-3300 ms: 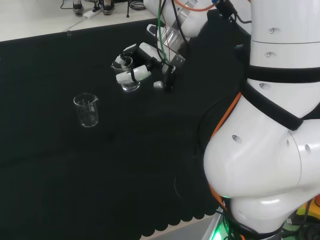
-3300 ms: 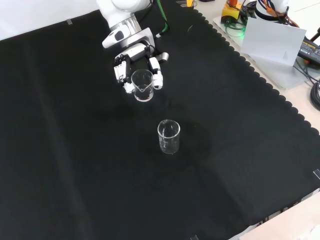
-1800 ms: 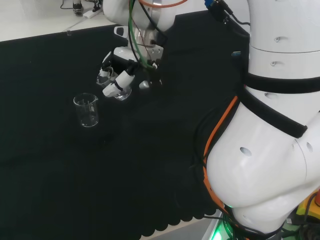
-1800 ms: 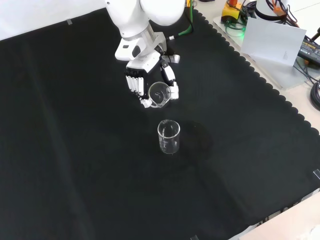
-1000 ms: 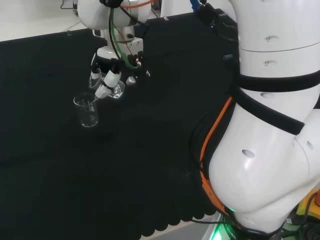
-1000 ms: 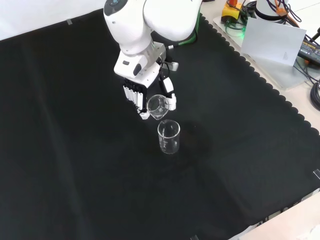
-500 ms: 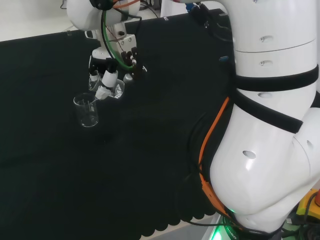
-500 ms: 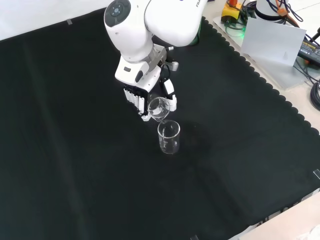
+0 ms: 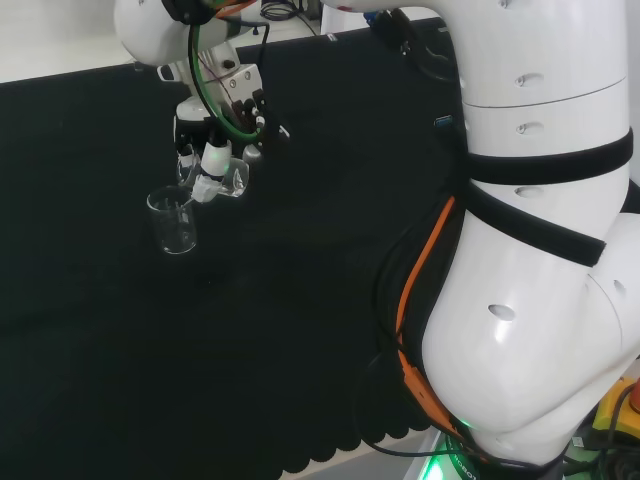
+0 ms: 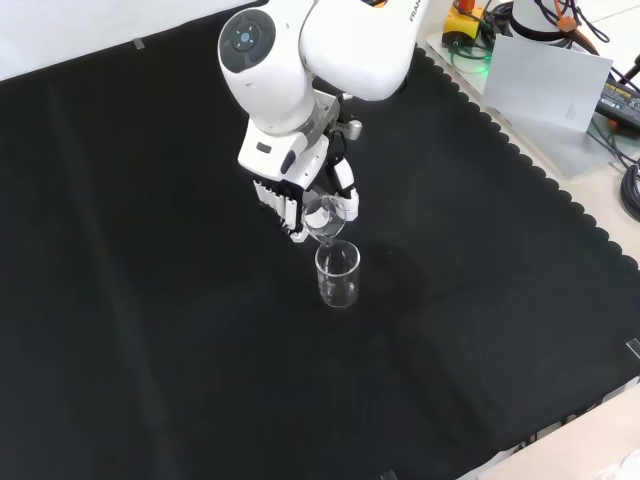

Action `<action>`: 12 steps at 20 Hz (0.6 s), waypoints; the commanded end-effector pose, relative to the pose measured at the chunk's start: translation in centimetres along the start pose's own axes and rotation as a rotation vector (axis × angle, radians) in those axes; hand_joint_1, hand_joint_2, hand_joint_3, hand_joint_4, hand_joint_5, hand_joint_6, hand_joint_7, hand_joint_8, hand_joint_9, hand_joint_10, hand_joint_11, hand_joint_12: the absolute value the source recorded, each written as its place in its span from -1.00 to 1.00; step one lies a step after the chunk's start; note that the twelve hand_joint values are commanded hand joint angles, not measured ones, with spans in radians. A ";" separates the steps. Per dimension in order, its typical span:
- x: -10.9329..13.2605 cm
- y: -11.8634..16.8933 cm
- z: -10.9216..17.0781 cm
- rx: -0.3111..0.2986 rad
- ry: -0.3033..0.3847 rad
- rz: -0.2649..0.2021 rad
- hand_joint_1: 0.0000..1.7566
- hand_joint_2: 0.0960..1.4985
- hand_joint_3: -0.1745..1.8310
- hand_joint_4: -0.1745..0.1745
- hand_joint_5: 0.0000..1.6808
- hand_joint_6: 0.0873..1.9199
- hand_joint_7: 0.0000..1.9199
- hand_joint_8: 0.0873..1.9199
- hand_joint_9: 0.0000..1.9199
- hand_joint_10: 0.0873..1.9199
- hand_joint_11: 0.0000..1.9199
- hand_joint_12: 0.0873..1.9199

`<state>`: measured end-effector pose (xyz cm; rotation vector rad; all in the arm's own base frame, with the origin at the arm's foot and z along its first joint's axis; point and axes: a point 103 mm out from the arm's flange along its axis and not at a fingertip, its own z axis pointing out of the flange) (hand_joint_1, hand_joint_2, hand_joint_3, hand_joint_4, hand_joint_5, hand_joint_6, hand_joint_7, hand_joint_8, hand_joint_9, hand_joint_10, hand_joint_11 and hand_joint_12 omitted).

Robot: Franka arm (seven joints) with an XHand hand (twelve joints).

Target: Pour the water from the handheld beaker into the one on the table.

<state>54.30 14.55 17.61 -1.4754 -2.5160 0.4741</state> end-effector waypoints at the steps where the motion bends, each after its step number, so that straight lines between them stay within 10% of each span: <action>1: 0.4 -0.3 -0.6 0.013 -0.031 -0.004 0.31 -0.31 0.05 0.07 0.43 -0.10 0.61 -0.31 0.49 -0.26 0.35 -0.24; 12: 1.9 -0.5 -1.5 0.059 -0.090 -0.015 0.31 -0.32 0.06 0.06 0.42 -0.08 0.60 -0.26 0.48 -0.23 0.35 -0.25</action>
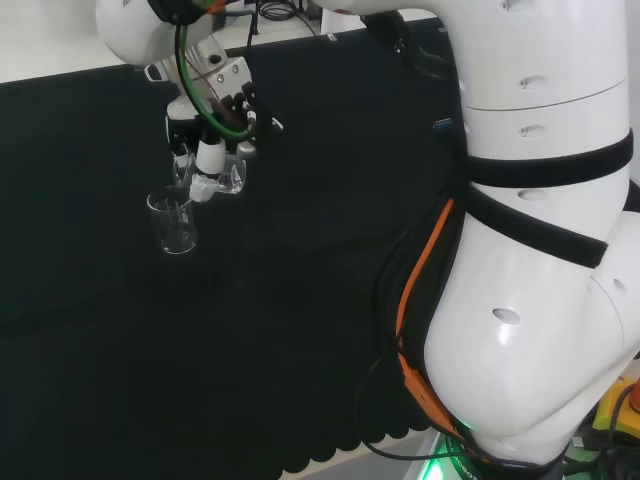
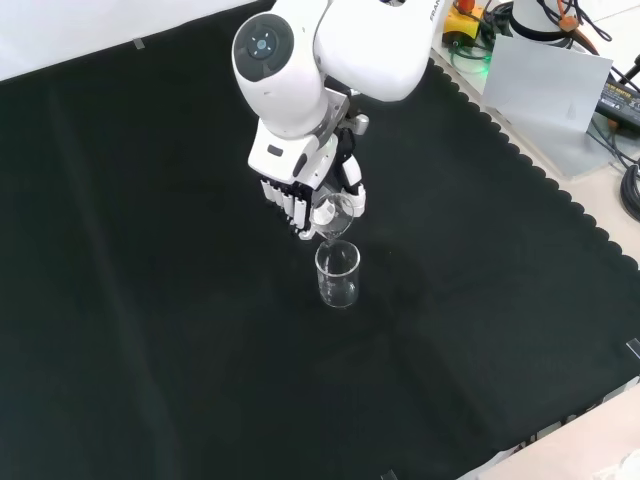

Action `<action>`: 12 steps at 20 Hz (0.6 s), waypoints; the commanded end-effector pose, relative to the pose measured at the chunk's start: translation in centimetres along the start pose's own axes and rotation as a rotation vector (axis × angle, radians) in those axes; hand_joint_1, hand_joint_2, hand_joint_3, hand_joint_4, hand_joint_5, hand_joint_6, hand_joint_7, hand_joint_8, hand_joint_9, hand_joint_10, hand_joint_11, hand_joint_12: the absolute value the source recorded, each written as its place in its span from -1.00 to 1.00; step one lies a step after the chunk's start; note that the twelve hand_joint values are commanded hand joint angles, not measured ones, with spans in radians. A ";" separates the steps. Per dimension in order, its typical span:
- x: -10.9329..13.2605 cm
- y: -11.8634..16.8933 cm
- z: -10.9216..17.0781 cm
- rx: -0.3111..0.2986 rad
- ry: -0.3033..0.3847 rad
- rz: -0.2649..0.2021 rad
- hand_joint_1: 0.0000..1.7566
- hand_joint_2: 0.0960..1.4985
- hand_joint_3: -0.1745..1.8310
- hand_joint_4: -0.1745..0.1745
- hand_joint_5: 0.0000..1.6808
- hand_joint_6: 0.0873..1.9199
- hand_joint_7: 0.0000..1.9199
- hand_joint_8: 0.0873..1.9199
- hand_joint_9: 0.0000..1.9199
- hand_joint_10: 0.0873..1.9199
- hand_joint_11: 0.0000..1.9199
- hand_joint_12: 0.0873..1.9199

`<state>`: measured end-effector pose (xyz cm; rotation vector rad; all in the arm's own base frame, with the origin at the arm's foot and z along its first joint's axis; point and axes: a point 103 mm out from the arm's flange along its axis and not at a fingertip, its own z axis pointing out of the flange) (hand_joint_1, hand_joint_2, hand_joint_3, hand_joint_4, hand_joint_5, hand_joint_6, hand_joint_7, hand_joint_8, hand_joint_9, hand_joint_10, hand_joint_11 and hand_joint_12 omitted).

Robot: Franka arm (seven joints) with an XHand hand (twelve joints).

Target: Pour the water from the handheld beaker into the one on the table.

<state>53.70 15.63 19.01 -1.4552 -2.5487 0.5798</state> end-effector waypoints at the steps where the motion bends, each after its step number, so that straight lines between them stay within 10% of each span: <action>1: 0.8 0.1 -0.3 0.024 -0.025 -0.005 0.31 -0.32 0.06 0.06 0.42 -0.08 0.60 -0.26 0.48 -0.23 0.35 -0.25; 12: 3.1 1.2 -1.0 0.086 -0.098 0.004 0.31 -0.31 0.06 0.07 0.42 -0.08 0.59 -0.25 0.48 -0.23 0.35 -0.25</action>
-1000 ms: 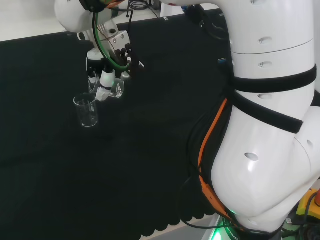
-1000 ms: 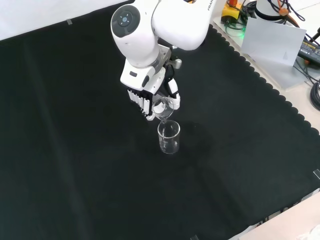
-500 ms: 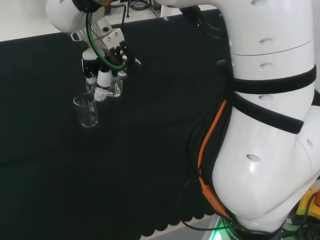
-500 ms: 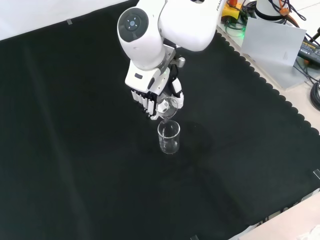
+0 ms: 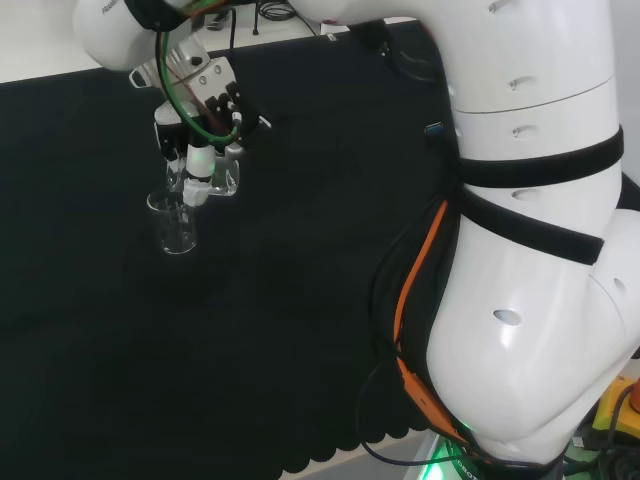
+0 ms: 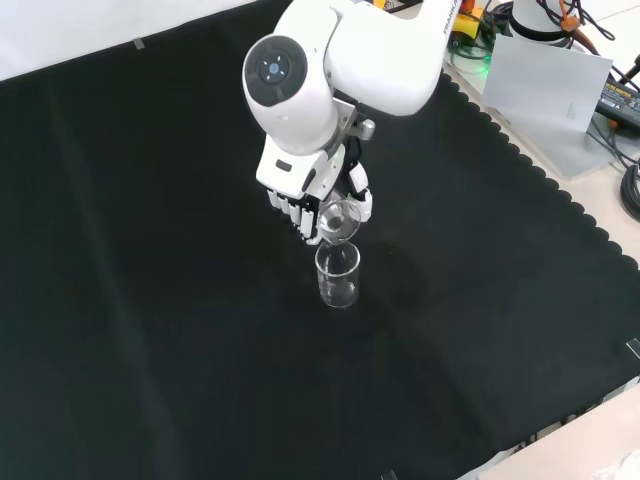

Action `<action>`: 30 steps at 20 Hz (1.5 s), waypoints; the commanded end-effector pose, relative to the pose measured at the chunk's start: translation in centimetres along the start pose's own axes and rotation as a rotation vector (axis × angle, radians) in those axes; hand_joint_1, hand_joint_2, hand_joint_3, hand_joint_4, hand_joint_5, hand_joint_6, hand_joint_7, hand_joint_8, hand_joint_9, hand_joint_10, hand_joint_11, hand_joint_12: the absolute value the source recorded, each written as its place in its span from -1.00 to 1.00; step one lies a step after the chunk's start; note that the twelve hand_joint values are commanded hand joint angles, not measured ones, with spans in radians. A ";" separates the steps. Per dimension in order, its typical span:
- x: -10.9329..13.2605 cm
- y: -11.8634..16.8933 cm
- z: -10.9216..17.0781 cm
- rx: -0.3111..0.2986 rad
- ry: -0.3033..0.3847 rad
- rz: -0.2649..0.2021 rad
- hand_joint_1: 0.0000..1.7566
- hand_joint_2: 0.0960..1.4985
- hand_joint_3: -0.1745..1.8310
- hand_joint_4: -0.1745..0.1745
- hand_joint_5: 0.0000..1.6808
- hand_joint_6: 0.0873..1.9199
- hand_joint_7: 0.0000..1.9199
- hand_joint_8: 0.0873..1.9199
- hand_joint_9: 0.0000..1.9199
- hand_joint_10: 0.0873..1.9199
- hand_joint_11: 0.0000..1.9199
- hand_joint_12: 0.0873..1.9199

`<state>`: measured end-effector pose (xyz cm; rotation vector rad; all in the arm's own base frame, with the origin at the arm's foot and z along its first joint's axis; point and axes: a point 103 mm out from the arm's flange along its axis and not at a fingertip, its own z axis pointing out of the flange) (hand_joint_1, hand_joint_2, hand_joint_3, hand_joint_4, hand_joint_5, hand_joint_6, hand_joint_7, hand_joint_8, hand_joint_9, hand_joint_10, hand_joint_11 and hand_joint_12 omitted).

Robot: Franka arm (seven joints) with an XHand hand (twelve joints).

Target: Pour the water from the handheld beaker into the one on the table.

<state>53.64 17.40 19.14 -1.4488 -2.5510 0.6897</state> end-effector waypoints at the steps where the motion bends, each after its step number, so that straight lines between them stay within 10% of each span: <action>1: 0.9 0.3 -0.2 0.035 -0.044 0.000 0.31 -0.31 0.06 0.06 0.42 -0.08 0.59 -0.25 0.48 -0.23 0.35 -0.25; 30: 0.2 -0.4 -1.0 0.121 -0.096 0.020 0.31 -0.31 0.06 0.05 0.41 -0.07 0.59 -0.24 0.48 -0.22 0.36 -0.25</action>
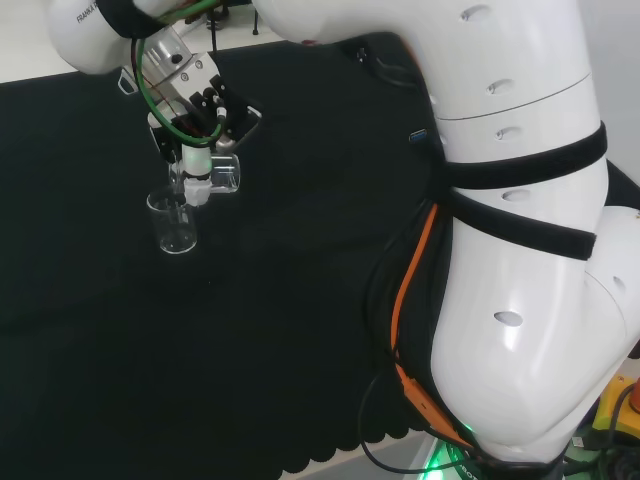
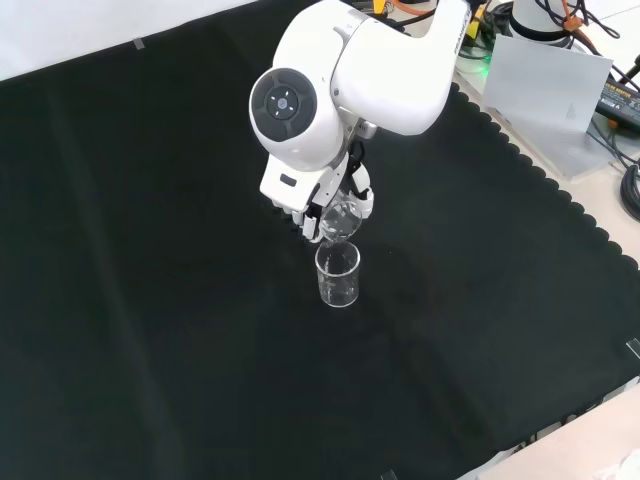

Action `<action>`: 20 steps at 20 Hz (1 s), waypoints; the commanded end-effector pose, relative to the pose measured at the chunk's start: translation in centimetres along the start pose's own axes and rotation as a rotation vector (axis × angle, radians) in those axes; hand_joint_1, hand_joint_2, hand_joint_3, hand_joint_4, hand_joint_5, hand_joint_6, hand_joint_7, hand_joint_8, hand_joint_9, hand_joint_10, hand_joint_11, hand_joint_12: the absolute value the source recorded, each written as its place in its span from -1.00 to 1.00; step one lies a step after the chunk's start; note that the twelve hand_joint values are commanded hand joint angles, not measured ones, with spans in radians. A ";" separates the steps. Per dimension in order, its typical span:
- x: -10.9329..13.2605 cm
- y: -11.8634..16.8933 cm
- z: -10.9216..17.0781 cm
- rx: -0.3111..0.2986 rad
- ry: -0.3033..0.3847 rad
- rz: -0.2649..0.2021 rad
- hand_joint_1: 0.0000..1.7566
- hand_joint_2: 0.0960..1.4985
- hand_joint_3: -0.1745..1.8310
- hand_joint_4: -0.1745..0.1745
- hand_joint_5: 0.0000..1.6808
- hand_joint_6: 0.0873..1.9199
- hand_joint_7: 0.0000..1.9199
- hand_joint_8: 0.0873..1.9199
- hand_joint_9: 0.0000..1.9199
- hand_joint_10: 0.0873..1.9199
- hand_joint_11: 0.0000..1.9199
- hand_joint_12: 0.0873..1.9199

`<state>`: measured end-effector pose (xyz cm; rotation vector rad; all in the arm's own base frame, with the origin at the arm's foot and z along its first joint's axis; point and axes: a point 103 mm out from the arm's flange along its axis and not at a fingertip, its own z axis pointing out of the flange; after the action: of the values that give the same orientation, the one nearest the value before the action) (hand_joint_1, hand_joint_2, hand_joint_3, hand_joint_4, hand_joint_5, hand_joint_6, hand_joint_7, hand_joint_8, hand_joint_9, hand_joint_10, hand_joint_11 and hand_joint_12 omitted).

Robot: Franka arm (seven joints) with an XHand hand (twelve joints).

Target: Pour the water from the handheld beaker into the one on the table.

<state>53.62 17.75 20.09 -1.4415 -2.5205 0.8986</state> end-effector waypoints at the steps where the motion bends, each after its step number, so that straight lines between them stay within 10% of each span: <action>1: 0.0 -0.2 -0.1 0.012 -0.010 0.001 0.31 -0.31 0.06 0.05 0.41 -0.07 0.59 -0.23 0.48 -0.22 0.36 -0.25; 20: 0.3 -0.5 -0.6 0.029 -0.040 -0.017 0.31 -0.31 0.07 0.06 0.41 -0.05 0.59 -0.23 0.48 -0.21 0.37 -0.25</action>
<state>53.33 18.14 20.74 -1.4086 -2.5327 0.9613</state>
